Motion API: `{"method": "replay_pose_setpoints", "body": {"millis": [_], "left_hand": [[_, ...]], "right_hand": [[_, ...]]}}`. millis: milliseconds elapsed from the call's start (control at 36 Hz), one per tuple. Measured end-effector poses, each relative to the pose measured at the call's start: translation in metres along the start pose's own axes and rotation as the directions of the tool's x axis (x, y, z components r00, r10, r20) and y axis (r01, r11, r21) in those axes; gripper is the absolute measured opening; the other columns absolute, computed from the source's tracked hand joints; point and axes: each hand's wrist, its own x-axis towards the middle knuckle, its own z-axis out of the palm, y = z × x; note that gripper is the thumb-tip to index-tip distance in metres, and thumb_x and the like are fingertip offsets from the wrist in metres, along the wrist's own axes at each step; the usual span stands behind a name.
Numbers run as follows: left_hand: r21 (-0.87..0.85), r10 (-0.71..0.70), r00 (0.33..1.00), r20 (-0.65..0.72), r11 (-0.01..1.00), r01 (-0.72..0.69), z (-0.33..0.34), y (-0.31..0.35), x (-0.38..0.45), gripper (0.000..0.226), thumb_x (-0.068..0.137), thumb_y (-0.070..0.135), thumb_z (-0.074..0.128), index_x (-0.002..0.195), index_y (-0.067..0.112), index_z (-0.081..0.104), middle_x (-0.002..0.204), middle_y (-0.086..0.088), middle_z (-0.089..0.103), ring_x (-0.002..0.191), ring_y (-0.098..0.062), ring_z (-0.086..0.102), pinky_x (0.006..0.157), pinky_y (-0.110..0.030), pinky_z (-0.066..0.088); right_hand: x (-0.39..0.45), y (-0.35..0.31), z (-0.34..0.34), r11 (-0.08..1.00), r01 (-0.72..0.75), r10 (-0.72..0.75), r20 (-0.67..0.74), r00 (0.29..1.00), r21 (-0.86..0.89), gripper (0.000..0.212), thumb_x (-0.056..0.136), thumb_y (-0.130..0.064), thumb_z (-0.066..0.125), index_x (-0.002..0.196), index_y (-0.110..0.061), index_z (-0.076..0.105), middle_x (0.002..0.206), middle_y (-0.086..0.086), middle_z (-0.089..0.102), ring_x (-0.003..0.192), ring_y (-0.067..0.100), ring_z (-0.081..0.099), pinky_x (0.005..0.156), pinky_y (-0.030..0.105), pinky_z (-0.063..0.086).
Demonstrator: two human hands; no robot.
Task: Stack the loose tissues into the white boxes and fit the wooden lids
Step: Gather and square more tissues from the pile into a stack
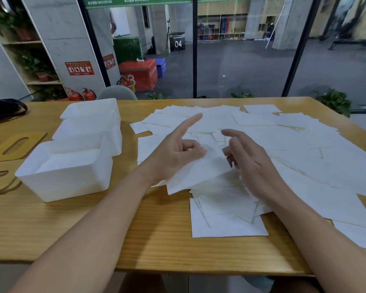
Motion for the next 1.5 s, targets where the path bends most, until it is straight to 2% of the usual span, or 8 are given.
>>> {"method": "replay_pose_setpoints", "body": {"millis": [111,194,333,528,722,889,1083,1500], "left_hand": [[0.045,-0.004,0.998,0.070,0.999,0.001,0.002,0.002,-0.001,0.092,0.100,0.026,0.083,0.164,0.062,0.027,0.094,-0.013,0.077,0.083,-0.022,0.068,0.077,-0.028,0.054],[0.070,-0.038,0.998,0.055,0.997,0.034,-0.004,-0.002,-0.001,0.094,0.096,0.032,0.087,0.162,0.065,0.028,0.098,-0.011,0.080,0.088,-0.024,0.073,0.081,-0.030,0.058],[0.145,-0.117,0.991,-0.071,0.981,0.126,-0.017,-0.013,-0.002,0.080,0.095,0.046,0.085,0.157,0.063,0.038,0.070,-0.004,0.059,0.065,-0.018,0.051,0.063,-0.026,0.047],[0.311,-0.154,0.974,-0.167,0.929,0.200,-0.020,-0.020,-0.002,0.073,0.100,0.038,0.078,0.161,0.046,0.038,0.079,-0.001,0.077,0.071,-0.012,0.071,0.076,-0.030,0.055],[0.363,-0.159,0.979,-0.130,0.911,0.196,-0.023,-0.022,-0.003,0.069,0.099,0.040,0.079,0.157,0.048,0.044,0.077,0.001,0.076,0.065,-0.010,0.065,0.072,-0.032,0.053],[0.451,-0.105,0.956,-0.273,0.864,0.224,-0.053,-0.024,-0.006,0.052,0.092,0.049,0.085,0.140,0.046,0.064,0.091,0.011,0.078,0.082,-0.008,0.071,0.081,-0.035,0.057],[0.642,-0.131,0.967,-0.219,0.727,0.244,-0.070,-0.036,-0.013,0.028,0.087,0.043,0.085,0.113,0.045,0.075,0.118,0.027,0.069,0.110,0.004,0.060,0.090,-0.028,0.051],[0.731,-0.040,0.967,-0.252,0.647,0.217,-0.062,-0.040,-0.009,0.010,0.097,0.038,0.079,0.088,0.041,0.075,0.096,0.021,0.070,0.095,0.002,0.062,0.074,-0.024,0.045]], "right_hand": [[-0.001,0.000,-0.001,0.997,0.034,-0.039,0.069,0.997,0.074,0.032,0.106,-0.033,0.071,0.136,-0.043,0.064,0.075,0.002,0.068,0.065,0.016,0.056,0.062,0.025,0.048],[0.001,0.002,-0.003,0.994,0.040,-0.042,0.017,0.999,0.106,0.029,0.102,-0.022,0.075,0.127,-0.037,0.072,0.074,0.006,0.068,0.063,0.013,0.053,0.061,0.022,0.045],[0.004,0.013,-0.007,0.999,-0.009,-0.001,-0.179,0.984,-0.053,0.028,0.097,-0.014,0.072,0.115,-0.036,0.075,0.065,-0.004,0.062,0.056,0.008,0.049,0.057,0.019,0.040],[0.000,0.017,0.001,0.963,-0.068,0.016,-0.200,0.980,-0.259,0.026,0.097,-0.017,0.071,0.118,-0.032,0.071,0.069,-0.004,0.066,0.062,0.013,0.061,0.062,0.036,0.055],[0.000,0.023,-0.001,0.931,-0.123,0.063,-0.181,0.981,-0.345,0.019,0.100,-0.023,0.073,0.117,-0.030,0.071,0.069,-0.011,0.068,0.066,0.007,0.066,0.055,0.019,0.045],[-0.001,0.021,-0.003,0.867,-0.103,0.010,-0.189,0.982,-0.488,0.021,0.098,-0.030,0.076,0.119,-0.027,0.073,0.104,-0.012,0.064,0.085,0.012,0.061,0.075,0.037,0.055],[-0.003,0.015,0.002,0.922,0.038,-0.064,-0.053,0.997,-0.384,0.007,0.098,-0.024,0.077,0.104,-0.028,0.078,0.101,-0.014,0.067,0.078,0.009,0.060,0.072,0.022,0.048],[-0.004,0.019,0.004,0.927,0.055,-0.034,0.062,0.997,-0.370,0.010,0.098,-0.025,0.076,0.094,-0.034,0.076,0.097,-0.015,0.069,0.084,0.008,0.062,0.073,0.020,0.048]]}}
